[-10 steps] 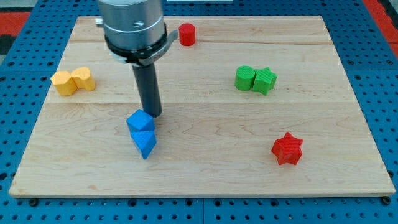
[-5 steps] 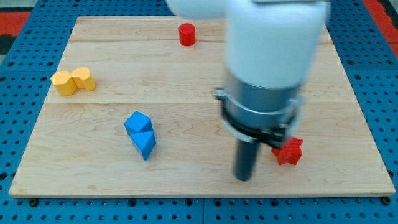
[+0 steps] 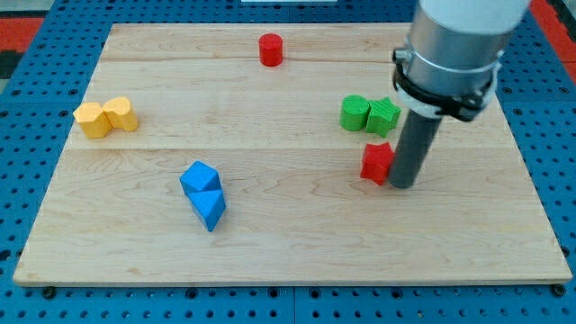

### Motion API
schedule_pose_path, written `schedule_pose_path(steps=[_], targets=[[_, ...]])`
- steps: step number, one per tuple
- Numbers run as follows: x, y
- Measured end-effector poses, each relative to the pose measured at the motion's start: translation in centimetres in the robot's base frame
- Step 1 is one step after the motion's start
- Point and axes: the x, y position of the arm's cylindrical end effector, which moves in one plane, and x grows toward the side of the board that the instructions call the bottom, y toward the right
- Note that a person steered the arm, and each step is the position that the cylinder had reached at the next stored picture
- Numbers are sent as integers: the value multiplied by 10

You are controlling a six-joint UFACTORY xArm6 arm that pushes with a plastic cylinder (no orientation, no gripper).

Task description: Push red star in to red circle

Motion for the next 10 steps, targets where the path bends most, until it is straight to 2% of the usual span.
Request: schedule_pose_path(steps=[2,4,5,6,8,10], targets=[[-51,-99],[-17,-101],[-30,-51],[-54,-45],[-99,-133],[-179,-137]])
